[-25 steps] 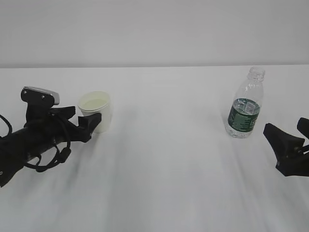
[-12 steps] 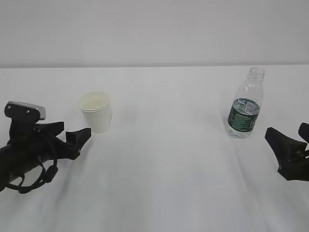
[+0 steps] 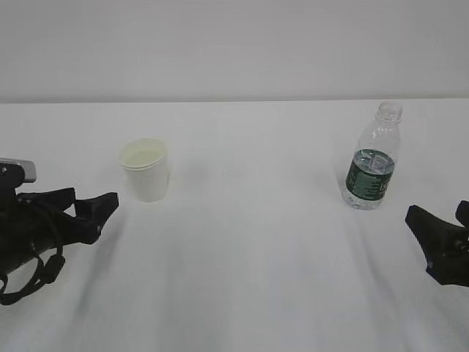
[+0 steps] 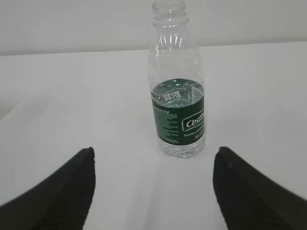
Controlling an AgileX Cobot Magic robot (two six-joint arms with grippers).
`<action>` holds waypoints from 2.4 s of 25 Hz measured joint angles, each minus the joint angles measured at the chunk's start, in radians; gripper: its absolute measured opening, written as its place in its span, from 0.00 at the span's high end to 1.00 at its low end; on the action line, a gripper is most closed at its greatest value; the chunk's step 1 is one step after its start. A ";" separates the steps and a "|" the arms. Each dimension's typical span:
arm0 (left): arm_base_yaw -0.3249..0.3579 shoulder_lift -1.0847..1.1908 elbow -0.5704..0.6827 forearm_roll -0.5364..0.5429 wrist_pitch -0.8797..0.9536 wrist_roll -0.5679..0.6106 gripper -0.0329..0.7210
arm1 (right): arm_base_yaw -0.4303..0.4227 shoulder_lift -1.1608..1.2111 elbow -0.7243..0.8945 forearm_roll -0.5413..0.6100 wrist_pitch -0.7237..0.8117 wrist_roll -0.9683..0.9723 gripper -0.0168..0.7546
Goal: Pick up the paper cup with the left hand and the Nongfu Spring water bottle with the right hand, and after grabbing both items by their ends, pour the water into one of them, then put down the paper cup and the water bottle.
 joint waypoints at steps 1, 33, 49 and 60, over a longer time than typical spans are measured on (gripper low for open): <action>0.000 -0.012 0.002 -0.002 0.000 -0.002 0.16 | 0.000 0.000 0.000 0.000 0.000 0.001 0.23; 0.000 -0.493 -0.110 -0.120 0.414 -0.011 0.18 | 0.000 -0.002 -0.217 0.083 0.000 0.106 0.24; 0.000 -0.606 -0.324 -0.123 0.701 -0.011 0.18 | 0.000 -0.086 -0.493 0.091 0.304 0.111 0.24; 0.000 -0.710 -0.448 -0.089 0.899 -0.011 0.18 | 0.000 -0.268 -0.608 0.091 0.604 0.018 0.24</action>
